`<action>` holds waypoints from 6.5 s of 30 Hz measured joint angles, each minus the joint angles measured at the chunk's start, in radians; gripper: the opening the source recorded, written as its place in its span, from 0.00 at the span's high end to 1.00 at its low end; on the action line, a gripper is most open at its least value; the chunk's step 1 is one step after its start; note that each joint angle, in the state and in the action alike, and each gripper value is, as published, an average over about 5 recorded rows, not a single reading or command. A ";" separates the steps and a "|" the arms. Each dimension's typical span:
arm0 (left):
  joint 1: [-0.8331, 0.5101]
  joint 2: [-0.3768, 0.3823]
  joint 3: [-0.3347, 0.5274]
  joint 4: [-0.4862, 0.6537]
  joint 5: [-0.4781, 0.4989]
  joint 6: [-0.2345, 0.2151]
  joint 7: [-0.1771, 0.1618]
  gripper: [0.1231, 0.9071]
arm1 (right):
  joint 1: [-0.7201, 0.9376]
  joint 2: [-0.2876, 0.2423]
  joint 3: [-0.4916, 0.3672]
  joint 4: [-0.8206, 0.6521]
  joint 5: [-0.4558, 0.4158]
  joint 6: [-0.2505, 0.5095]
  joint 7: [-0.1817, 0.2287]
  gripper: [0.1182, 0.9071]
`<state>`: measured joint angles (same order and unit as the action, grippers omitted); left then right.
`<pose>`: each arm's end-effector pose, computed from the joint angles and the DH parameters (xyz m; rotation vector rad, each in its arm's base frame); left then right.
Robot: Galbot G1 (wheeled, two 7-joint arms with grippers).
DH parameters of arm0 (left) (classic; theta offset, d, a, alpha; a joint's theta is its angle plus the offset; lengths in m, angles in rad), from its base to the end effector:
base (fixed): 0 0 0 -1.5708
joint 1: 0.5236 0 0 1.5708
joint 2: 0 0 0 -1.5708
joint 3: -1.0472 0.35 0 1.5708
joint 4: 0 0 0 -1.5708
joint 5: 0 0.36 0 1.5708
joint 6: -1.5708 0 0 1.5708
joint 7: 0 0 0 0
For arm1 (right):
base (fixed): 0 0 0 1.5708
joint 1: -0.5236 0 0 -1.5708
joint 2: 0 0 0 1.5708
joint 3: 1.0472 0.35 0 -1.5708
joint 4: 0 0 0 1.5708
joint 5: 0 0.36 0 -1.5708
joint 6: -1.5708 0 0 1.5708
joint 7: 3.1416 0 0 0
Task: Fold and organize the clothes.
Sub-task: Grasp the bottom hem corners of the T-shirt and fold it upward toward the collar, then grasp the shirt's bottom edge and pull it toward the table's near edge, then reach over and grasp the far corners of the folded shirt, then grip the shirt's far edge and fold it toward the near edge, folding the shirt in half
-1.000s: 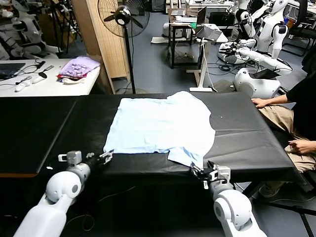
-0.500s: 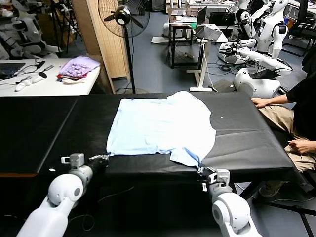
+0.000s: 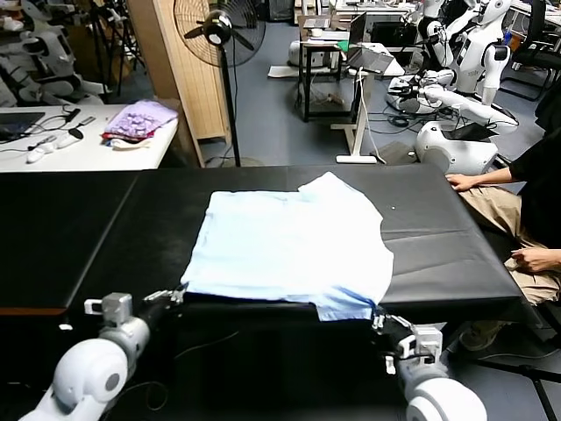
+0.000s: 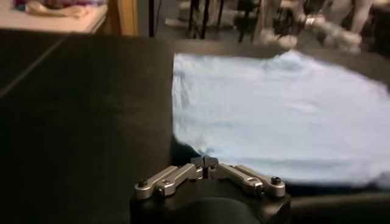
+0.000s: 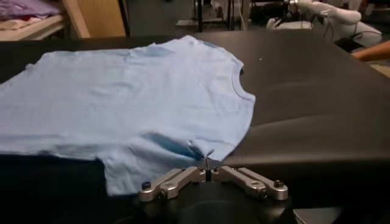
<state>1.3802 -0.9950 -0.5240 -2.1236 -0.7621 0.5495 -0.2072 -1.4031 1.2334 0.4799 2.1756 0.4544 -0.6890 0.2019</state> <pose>0.2454 0.0878 -0.2277 -0.2149 -2.6829 0.1326 0.2280 -0.0359 -0.2356 0.1233 -2.6395 -0.0393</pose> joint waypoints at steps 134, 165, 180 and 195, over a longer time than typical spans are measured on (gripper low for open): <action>-0.858 -0.041 0.382 0.769 -0.059 0.166 -0.031 0.14 | 1.070 0.072 -0.364 -1.121 -0.006 0.111 -0.148 0.14; -0.886 -0.097 0.403 0.936 0.018 0.124 0.112 0.98 | 1.173 0.181 -0.326 -1.448 -0.087 0.136 -0.188 0.82; -0.849 -0.094 0.362 0.866 0.024 0.070 0.093 0.99 | 1.083 0.127 -0.312 -1.288 0.005 0.265 -0.217 1.00; -0.679 0.011 0.295 0.553 -0.022 0.074 0.027 0.99 | 0.869 -0.078 -0.282 -0.800 0.217 0.056 -0.088 1.00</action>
<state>0.7008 -0.9845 -0.2286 -1.5702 -0.7836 0.6238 -0.1798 -0.5339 1.1553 0.1979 1.3759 0.6712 -0.6328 0.1137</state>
